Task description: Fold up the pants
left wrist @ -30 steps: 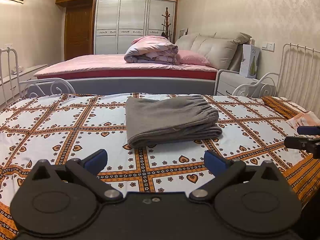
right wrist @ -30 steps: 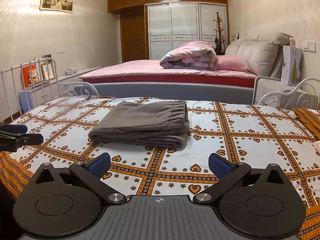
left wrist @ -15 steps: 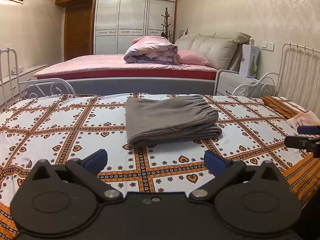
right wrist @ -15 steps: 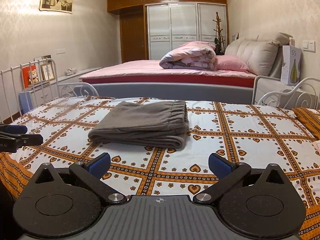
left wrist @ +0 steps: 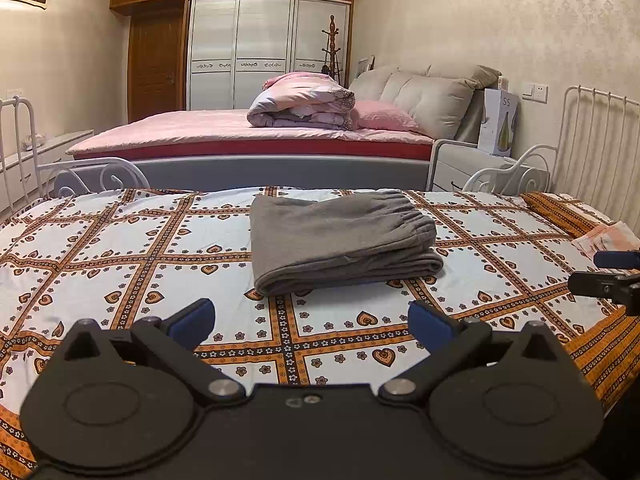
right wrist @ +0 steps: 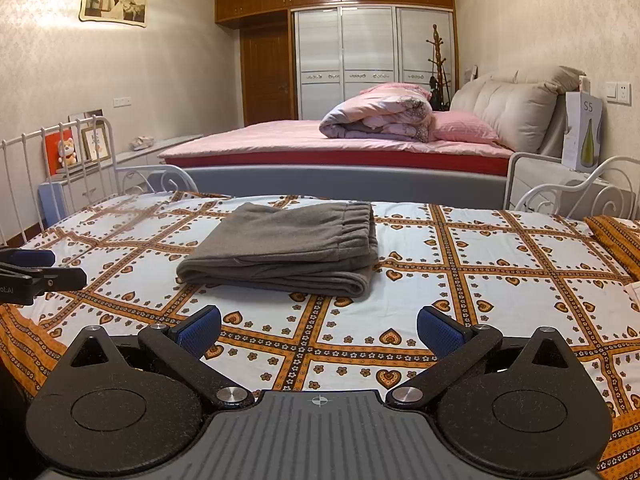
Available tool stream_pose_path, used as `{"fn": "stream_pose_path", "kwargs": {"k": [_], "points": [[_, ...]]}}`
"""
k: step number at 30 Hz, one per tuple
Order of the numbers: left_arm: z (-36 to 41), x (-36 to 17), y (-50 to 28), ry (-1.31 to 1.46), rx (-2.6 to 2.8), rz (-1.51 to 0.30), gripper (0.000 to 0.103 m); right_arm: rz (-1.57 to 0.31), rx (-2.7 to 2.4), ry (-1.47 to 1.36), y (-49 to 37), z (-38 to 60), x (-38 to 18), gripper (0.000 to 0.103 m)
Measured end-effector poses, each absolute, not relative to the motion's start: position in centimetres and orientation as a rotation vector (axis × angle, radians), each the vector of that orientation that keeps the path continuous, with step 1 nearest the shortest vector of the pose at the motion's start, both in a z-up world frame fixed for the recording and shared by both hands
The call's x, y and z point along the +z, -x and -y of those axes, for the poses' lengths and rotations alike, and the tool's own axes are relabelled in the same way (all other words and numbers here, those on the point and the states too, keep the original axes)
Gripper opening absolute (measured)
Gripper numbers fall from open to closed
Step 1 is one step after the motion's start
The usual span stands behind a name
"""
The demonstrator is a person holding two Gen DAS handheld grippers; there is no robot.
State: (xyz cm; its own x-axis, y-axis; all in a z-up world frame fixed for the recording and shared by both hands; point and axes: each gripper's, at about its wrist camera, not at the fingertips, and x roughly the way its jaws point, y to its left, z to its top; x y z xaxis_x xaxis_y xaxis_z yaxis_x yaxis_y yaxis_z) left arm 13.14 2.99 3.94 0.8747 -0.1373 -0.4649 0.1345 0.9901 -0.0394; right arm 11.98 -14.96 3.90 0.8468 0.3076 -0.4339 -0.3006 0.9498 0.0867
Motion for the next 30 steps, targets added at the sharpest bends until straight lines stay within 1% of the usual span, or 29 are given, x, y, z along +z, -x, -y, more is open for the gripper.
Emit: {"fn": "stream_pose_path", "kwargs": {"k": [16,18,20,22,27,30], "points": [[-3.06,4.08,-13.05,0.003,-0.159,-0.484,0.097,-0.46,0.321,-0.015,-11.97,14.96,3.91,0.103],[-3.14,4.07,-13.07,0.002,-0.166,-0.482,0.095,-0.461,0.32,-0.016,-11.99,14.95,3.9,0.103],[-3.11,4.07,-13.08,0.002,-0.175,-0.482,0.092,-0.46,0.32,-0.016,-11.96,14.94,3.9,0.103],[-3.02,4.06,-13.06,-0.006,-0.181,-0.48,0.091,-0.46,0.32,-0.016,-11.97,14.96,3.9,0.103],[-3.03,3.91,-13.04,-0.01,-0.189,-0.486,0.091,-0.461,0.32,-0.015,-11.97,14.95,3.91,0.103],[-2.92,3.89,-13.03,-0.013,-0.185,-0.486,0.094,-0.46,0.32,-0.016,-11.95,14.94,3.9,0.103]]}}
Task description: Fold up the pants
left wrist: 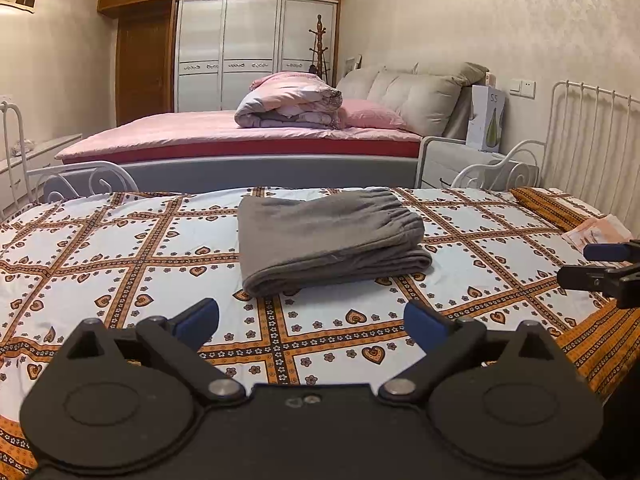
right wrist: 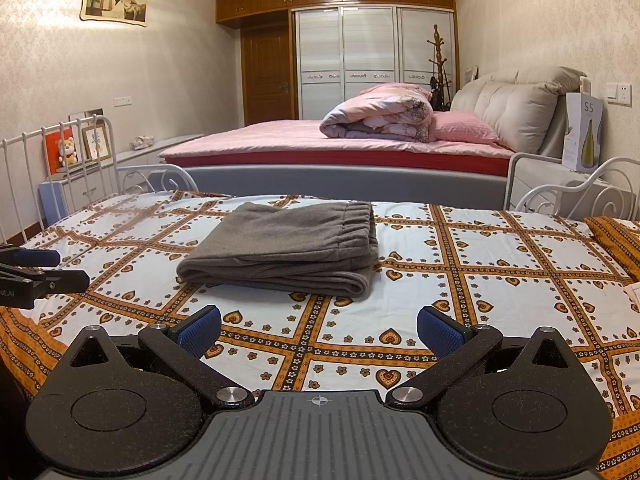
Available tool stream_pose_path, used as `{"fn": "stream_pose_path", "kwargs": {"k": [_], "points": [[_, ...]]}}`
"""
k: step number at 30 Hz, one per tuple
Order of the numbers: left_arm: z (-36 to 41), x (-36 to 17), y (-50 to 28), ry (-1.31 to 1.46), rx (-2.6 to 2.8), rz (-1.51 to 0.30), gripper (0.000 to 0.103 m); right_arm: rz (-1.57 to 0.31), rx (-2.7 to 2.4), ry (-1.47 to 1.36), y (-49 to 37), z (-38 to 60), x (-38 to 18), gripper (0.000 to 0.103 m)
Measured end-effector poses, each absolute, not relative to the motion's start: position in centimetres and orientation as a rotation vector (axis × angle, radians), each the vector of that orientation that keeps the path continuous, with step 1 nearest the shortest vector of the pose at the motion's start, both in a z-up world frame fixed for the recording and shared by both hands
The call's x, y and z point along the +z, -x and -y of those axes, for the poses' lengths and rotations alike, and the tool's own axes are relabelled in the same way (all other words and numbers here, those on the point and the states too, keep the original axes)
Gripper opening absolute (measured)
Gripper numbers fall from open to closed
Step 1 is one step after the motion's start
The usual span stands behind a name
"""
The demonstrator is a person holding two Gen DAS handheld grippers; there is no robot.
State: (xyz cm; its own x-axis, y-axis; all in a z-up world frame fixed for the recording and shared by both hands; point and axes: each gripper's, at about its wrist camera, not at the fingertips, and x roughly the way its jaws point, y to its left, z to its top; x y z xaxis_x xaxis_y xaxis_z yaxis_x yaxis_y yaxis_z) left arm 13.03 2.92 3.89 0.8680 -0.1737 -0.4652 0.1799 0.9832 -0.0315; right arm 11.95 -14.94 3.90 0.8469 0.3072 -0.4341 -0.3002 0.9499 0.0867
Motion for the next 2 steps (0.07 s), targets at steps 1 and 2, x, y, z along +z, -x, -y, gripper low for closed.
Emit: {"fn": "stream_pose_path", "kwargs": {"k": [1,2], "points": [[-2.95,3.9,-13.01,-0.011,-0.186,-0.488,0.095,-0.46,0.321,-0.016,-11.96,14.95,3.92,0.103],[-2.97,3.9,-13.03,-0.008,-0.188,-0.489,0.096,-0.46,0.32,-0.015,-11.95,14.93,3.9,0.103]]}}
